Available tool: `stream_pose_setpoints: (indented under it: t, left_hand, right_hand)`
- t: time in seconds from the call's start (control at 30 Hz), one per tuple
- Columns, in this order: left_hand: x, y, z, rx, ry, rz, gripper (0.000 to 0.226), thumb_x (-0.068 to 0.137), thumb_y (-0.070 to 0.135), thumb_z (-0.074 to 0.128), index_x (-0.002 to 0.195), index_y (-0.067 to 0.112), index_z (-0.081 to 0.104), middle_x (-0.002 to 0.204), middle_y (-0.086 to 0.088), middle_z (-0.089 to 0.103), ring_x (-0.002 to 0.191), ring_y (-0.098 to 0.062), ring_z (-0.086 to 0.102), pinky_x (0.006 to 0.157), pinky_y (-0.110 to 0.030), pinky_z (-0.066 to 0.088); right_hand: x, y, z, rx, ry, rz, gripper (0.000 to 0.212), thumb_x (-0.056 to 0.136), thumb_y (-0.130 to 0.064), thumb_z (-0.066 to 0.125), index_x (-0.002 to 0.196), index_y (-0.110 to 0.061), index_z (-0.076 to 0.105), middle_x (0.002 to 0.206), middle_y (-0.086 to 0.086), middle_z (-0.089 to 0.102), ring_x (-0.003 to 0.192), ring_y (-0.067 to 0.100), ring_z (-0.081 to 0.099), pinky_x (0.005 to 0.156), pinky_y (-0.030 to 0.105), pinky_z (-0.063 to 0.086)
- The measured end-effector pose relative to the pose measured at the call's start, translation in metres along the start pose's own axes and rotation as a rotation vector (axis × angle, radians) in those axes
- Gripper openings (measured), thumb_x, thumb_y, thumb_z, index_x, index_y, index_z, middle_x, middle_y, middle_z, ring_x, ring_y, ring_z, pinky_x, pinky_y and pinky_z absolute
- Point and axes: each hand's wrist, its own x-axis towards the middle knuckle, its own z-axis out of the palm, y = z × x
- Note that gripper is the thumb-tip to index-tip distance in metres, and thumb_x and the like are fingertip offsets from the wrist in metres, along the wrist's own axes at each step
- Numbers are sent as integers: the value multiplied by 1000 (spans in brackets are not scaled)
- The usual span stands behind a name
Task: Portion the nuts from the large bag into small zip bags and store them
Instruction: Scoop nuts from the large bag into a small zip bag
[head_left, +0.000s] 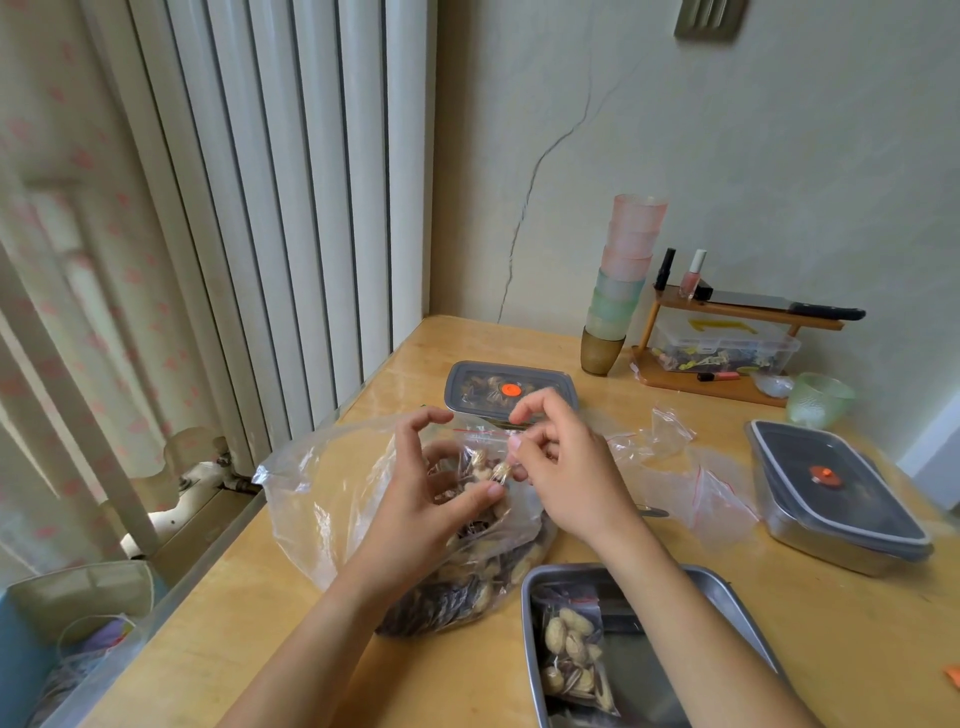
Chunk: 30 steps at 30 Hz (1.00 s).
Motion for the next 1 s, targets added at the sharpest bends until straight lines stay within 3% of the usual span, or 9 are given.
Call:
stream_pose_setpoints:
  t: [0.13,0.23,0.3,0.4,0.5,0.63,0.8,0.93,1.0]
  left_hand:
    - [0,3,1,78,-11,59,52,86,6,80,129,18,53,113,-1,67,96,-27,69,85,-49,61]
    - [2,-1,-1,80,52,45,48,82,9,85,124,15,60,109,-6,69,101,-29,71,89,-55,59]
    - [2,-2,-1,65,87,31,46,80,11,87,119,13,64,107,-7,71,102,-33,72,89,-56,59]
    - [3,0,-2,-10,134,-4,42,77,6,87,115,6,68,108,-14,73,100,-36,74,83,-48,63]
    - [4,3,-3,-128,146,-28,40,75,4,84,112,0,69,104,-22,75,93,-38,75,81,-46,63]
    - [4,6,-2,-158,151,-28,34,80,2,77,112,-4,70,103,-20,77,90,-29,76,76,-32,61]
    - [2,4,-2,-127,176,-16,31,85,9,76,114,0,72,110,-15,77,102,-28,75,83,-32,59]
    - [-3,10,8,-77,166,12,23,90,14,72,108,1,73,100,-11,78,92,-21,76,76,-26,58]
    - [-3,15,14,-10,166,39,22,91,22,73,104,5,73,95,-9,78,88,-21,75,75,-30,57]
  right_hand:
    - [0,-3,1,-64,-2,-27,25,98,-9,59,93,-31,70,76,-6,69,74,10,68,70,30,56]
    - [1,-3,0,-88,-12,-12,21,99,-16,61,94,-31,75,80,-11,71,79,7,67,68,19,51]
    - [2,-3,-2,-91,-42,-13,18,100,-22,62,95,-30,77,83,-13,73,81,6,68,69,17,51]
    - [3,-2,-4,-72,-115,-14,13,99,-33,66,98,-30,79,94,-16,74,89,1,68,76,14,50]
    - [4,0,-5,-70,-162,-13,17,96,-40,71,108,-32,79,102,-18,75,95,0,68,86,22,55]
    - [5,0,-7,-19,-183,11,21,96,-42,72,113,-32,79,98,-16,78,93,5,73,91,41,59]
    - [0,-9,-10,-17,-249,-6,26,95,-43,72,117,-31,78,95,-12,79,91,4,73,91,37,59]
    - [-1,-19,-16,-60,-279,-17,17,99,-39,68,103,-28,81,82,-9,78,83,9,73,88,41,58]
    - [-2,-23,-22,-97,-282,-16,20,101,-38,64,98,-26,81,80,-7,77,82,13,72,88,45,57]
